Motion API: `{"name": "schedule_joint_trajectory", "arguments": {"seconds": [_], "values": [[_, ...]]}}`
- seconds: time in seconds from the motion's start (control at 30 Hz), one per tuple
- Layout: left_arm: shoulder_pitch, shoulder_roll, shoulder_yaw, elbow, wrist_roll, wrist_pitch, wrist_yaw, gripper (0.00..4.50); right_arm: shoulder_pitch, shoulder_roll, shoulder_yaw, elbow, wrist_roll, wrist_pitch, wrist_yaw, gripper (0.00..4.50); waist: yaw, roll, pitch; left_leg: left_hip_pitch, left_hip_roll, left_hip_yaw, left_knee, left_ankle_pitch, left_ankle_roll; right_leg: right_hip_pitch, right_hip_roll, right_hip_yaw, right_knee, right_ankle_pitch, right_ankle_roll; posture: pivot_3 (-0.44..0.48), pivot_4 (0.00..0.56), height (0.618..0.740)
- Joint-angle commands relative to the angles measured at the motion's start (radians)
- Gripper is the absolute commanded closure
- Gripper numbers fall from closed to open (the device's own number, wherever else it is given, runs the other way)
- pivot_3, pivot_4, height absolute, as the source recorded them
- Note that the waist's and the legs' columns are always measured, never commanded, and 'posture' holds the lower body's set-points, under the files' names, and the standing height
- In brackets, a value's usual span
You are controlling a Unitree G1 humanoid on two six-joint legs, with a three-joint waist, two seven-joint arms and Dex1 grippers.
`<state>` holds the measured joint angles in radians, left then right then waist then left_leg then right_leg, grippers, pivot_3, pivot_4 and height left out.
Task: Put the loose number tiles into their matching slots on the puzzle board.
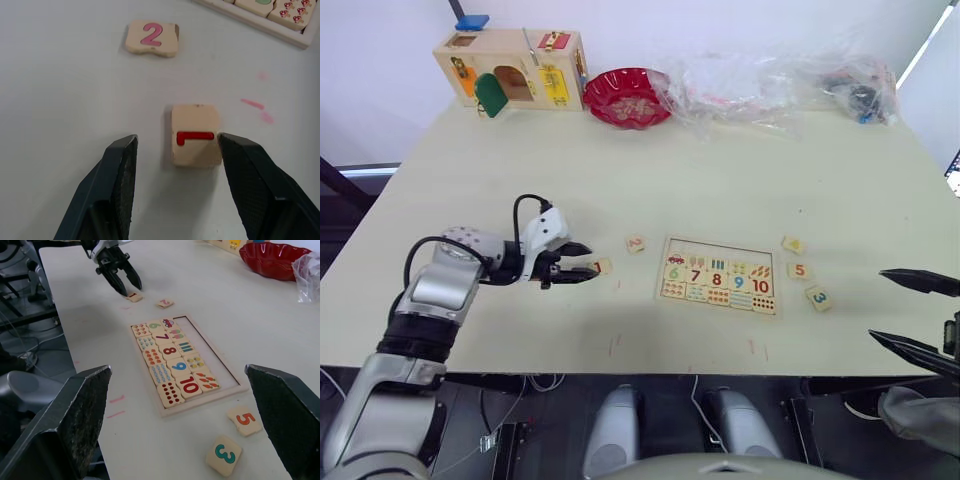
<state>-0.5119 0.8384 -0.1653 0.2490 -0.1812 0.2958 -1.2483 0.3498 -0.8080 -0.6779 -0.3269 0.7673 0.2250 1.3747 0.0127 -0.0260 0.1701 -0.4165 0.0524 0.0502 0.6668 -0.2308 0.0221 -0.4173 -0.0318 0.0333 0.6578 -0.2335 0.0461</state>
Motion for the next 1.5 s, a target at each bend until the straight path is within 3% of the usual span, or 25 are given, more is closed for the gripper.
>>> {"name": "schedule_joint_trajectory", "arguments": {"seconds": [0.03,1.5], "values": [[-0.015,-0.002,-0.003,-0.015,0.014,-0.006,-0.01,1.76,0.009,0.007,-0.028,-0.02,0.007,-0.02,-0.004,0.0,-0.001,0.0,0.0,0.0,0.0,0.0,0.0,0.0,0.0,0.0,0.0,0.0,0.0,0.0,0.0,0.0,0.15,0.74],[0.043,0.007,0.014,-0.044,0.046,-0.008,-0.016,1.76,0.053,0.068,-0.055,-0.016,0.07,-0.076,0.024,0.0,-0.001,0.0,0.0,0.0,0.0,0.0,0.0,0.0,0.0,0.0,0.0,0.0,0.001,0.0,0.0,0.0,0.15,0.74]]}}
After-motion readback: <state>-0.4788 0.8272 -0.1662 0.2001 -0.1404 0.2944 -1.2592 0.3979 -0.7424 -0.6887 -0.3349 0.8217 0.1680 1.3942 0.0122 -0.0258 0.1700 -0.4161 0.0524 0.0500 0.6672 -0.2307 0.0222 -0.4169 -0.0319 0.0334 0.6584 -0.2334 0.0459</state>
